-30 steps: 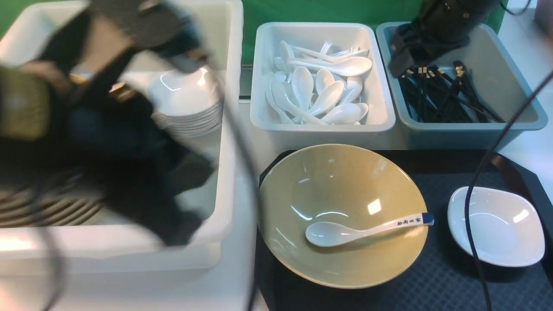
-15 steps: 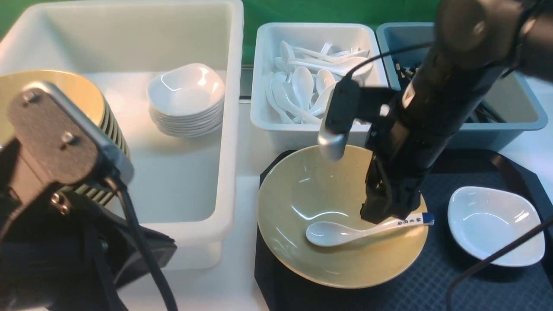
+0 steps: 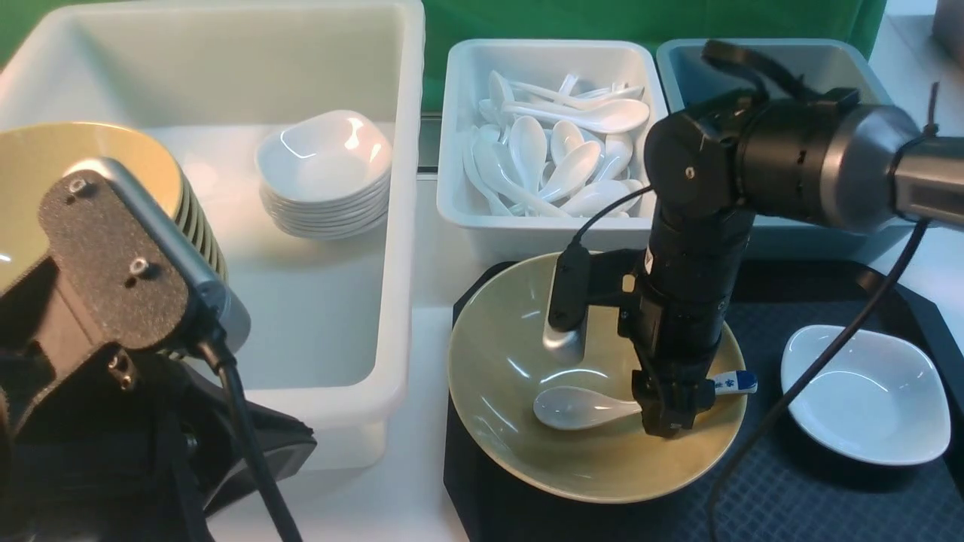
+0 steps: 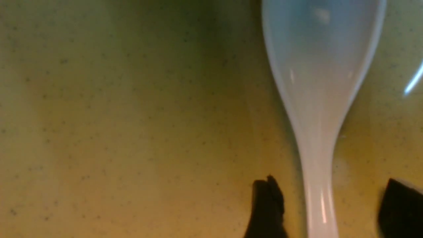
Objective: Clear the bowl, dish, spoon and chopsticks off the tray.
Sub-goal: Use the right arm to grab the soup spoon in the middle, then use the right arm to put the soup spoon into the small storage box in the middle, then use the left arm to grab the yellow noodle bowl on the left
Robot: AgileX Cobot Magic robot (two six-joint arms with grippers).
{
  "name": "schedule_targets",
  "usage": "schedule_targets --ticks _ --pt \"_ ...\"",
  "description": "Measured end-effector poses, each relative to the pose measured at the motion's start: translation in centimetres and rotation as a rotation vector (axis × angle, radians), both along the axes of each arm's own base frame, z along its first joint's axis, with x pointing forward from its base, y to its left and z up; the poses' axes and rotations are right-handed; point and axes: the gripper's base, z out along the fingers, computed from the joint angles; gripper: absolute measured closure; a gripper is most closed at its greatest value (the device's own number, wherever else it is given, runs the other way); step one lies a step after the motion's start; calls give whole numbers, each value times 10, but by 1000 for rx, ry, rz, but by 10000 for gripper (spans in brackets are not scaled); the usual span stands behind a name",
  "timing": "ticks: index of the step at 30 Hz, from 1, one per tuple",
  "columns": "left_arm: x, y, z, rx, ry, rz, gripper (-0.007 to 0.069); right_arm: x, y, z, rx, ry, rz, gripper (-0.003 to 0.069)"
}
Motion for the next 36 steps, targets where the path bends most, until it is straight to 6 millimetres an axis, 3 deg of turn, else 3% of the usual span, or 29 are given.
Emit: schedule_targets --ticks 2,4,6,9,11,14,16,17,19,20,22,24,26,28,29,31,32,33,34,36 --pt "0 0 0 5 -5 -6 636 0 0 0 -1 0 0 249" --pt "0 0 0 4 -11 -9 636 0 0 0 -5 -1 2 417" --pt "0 0 1 2 -14 -10 636 0 -1 0 -8 6 3 541" --pt "1 0 1 3 -16 -10 636 0 0 4 -8 8 11 544" --pt "1 0 1 6 -18 -10 636 5 2 18 7 -31 7 543" --pt "0 0 0 7 -9 -3 636 19 2 60 76 -160 -39 543" --pt "0 0 0 -1 2 11 636 37 -2 96 153 -290 -136 543" --pt "0 0 0 -2 4 13 636 39 -3 99 162 -305 -139 543" --pt "1 0 0 -22 12 35 636 66 -5 133 312 -498 -324 543" --pt "1 0 0 -22 12 35 636 68 -6 135 329 -509 -358 543" --pt "2 -1 2 -57 14 60 636 96 -6 148 492 -639 -538 543" --pt "3 -2 3 -81 16 77 636 116 -4 140 567 -674 -638 543" --pt "3 -2 4 -105 29 103 636 139 -2 122 619 -682 -729 519" --pt "3 -2 4 -114 37 115 636 147 -2 111 626 -675 -761 494" --pt "3 -2 4 -133 56 142 636 158 -2 94 626 -650 -817 428" --pt "3 -2 4 -150 75 166 636 165 -4 80 614 -621 -865 349" --pt "3 -2 4 -161 90 185 636 166 -6 75 601 -593 -903 277" --pt "4 -3 3 -176 122 220 636 166 -8 74 577 -563 -932 198" --pt "4 -3 3 -176 122 220 636 166 -9 76 575 -561 -936 188" --pt "7 -6 6 -170 156 257 636 160 -15 90 524 -525 -938 88"
